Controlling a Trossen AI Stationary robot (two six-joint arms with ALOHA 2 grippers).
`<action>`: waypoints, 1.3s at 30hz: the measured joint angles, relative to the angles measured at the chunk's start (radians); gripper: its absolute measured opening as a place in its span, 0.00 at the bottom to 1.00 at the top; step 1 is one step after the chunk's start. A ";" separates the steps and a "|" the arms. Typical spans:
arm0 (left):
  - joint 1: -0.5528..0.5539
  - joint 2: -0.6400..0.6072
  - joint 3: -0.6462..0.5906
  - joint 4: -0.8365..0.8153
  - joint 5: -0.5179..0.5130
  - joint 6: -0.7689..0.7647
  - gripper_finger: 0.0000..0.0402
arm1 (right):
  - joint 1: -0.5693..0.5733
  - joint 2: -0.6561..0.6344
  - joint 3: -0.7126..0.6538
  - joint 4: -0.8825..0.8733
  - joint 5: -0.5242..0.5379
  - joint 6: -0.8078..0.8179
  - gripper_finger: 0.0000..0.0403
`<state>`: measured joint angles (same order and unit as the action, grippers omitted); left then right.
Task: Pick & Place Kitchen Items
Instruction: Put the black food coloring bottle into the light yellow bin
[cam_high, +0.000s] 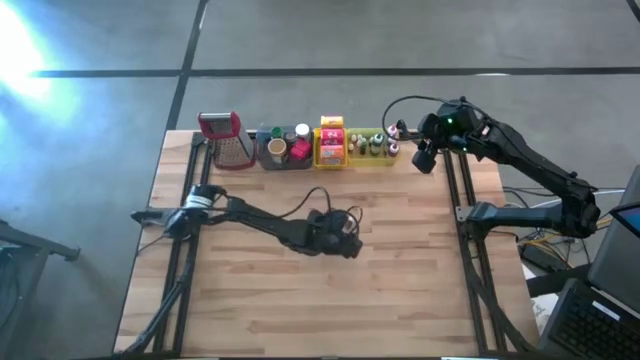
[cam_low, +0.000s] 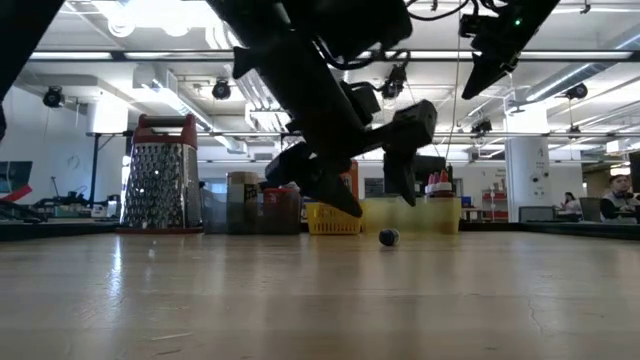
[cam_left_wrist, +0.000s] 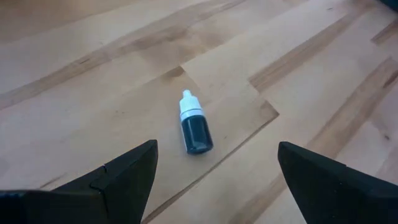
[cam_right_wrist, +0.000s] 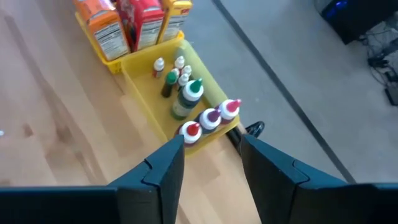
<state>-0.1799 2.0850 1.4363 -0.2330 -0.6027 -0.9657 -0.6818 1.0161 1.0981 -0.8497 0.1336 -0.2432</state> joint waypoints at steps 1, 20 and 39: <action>0.000 0.008 0.012 -0.014 0.000 -0.001 0.84 | -0.003 0.000 0.000 0.006 0.001 -0.001 0.38; 0.006 0.108 0.038 0.004 -0.052 -0.052 0.84 | -0.017 0.001 -0.007 0.035 -0.002 -0.022 0.29; 0.017 0.110 0.031 0.039 -0.067 0.030 0.51 | -0.018 0.001 -0.008 0.049 -0.002 -0.045 0.21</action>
<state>-0.1631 2.1952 1.4677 -0.1942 -0.6693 -0.9361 -0.6994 1.0168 1.0904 -0.8011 0.1314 -0.2878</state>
